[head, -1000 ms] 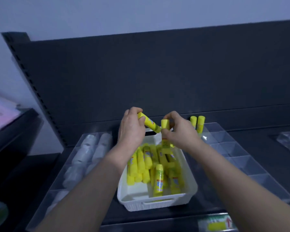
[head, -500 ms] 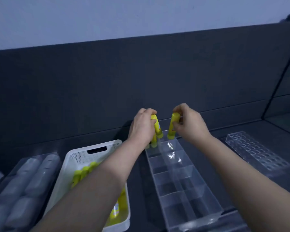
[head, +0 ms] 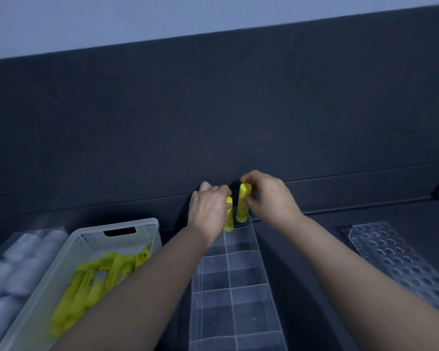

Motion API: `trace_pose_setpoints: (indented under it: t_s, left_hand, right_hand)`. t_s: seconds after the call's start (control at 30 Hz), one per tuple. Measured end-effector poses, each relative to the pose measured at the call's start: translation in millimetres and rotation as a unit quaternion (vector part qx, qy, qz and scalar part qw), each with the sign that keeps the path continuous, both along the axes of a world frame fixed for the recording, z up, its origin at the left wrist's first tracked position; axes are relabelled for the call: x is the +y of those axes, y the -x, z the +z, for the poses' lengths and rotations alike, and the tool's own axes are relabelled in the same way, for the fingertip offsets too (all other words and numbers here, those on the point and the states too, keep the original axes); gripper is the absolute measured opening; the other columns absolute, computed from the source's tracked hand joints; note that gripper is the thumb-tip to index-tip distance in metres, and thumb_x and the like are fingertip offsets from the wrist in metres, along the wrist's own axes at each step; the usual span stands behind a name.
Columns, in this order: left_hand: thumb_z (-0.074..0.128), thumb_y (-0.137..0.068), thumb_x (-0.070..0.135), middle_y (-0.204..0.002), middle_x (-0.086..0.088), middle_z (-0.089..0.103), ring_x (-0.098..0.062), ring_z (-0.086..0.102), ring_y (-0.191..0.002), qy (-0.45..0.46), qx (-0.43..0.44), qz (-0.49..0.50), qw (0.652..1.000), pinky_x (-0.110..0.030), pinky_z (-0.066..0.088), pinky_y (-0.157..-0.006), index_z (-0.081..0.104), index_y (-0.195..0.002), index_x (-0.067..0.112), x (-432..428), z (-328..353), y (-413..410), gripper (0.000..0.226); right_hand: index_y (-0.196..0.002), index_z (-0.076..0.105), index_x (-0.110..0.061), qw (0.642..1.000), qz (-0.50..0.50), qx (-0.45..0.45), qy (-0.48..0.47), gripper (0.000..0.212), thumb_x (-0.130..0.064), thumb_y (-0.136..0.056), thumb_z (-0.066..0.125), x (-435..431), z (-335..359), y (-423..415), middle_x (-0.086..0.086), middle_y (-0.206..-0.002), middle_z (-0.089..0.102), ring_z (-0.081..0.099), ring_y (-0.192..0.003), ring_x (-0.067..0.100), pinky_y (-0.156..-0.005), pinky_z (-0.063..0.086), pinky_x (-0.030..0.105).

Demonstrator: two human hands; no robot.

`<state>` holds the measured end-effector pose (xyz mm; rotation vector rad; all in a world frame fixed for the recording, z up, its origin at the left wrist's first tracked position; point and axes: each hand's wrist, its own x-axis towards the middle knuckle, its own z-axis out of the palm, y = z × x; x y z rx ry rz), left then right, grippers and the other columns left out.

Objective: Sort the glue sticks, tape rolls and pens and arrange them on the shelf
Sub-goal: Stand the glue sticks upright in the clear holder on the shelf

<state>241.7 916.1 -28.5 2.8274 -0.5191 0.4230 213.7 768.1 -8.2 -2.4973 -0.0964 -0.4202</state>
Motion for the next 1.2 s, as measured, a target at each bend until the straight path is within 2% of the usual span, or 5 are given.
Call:
trace_pose_setpoints:
  t_s: [0.2, 0.47, 0.67, 0.77, 1.2]
  left_hand:
    - [0.055, -0.095, 0.031, -0.121, 0.004, 0.054, -0.019, 0.039, -0.117, 0.0, 0.013, 0.023, 1.0, -0.033, 0.036, -0.093, 0.058, -0.124, 0.027, 5, 2, 1, 0.029]
    - [0.061, -0.092, 0.027, -0.113, 0.003, 0.058, -0.019, 0.046, -0.109, 0.066, -0.006, 0.024, 0.997, -0.035, 0.042, -0.091, 0.064, -0.114, 0.021, 19, 1, 7, 0.024]
    - [0.06, -0.092, 0.024, -0.113, 0.003, 0.058, -0.019, 0.046, -0.109, 0.089, -0.018, 0.019, 0.996, -0.035, 0.043, -0.09, 0.064, -0.113, 0.02, 31, 10, 15, 0.022]
    - [0.058, -0.093, 0.023, -0.112, 0.003, 0.06, -0.019, 0.047, -0.109, 0.082, -0.019, 0.036, 0.996, -0.032, 0.043, -0.088, 0.064, -0.113, 0.021, 46, 19, 20, 0.021]
    - [0.048, -0.089, 0.009, -0.104, -0.002, 0.07, -0.024, 0.062, -0.102, 0.097, 0.053, 0.153, 0.982, -0.034, 0.049, -0.085, 0.069, -0.105, 0.02, 230, 38, 76, 0.028]
  right_hand:
    - [-0.109, 0.058, -0.021, 0.997, 0.014, 0.044, 0.058, 0.033, -0.007, -0.079, 0.056, 7, -14, -12, 0.001, -0.1, 0.056, 0.059, -0.093, 0.028, -0.074, 0.047, 0.035]
    - [-0.121, 0.051, -0.02, 0.993, 0.009, 0.055, 0.103, 0.034, -0.009, -0.089, 0.051, 12, -28, -15, 0.004, -0.109, 0.051, 0.059, -0.095, 0.032, -0.071, 0.044, 0.036]
    - [-0.124, 0.05, -0.025, 0.985, -0.012, 0.006, 0.17, 0.038, -0.024, -0.087, 0.059, 20, -19, -1, 0.0, -0.114, 0.051, 0.052, -0.106, 0.023, -0.074, 0.042, 0.034]
    - [-0.115, 0.059, -0.024, 0.984, -0.002, -0.053, 0.169, 0.029, -0.02, -0.087, 0.057, 36, -10, 11, 0.001, -0.108, 0.056, 0.053, -0.103, 0.026, -0.076, 0.041, 0.034]
    - [-0.106, 0.067, -0.026, 0.978, 0.096, -0.08, 0.169, 0.027, -0.013, -0.085, 0.056, 186, -7, 69, -0.003, -0.105, 0.064, 0.057, -0.103, 0.023, -0.076, 0.04, 0.033]
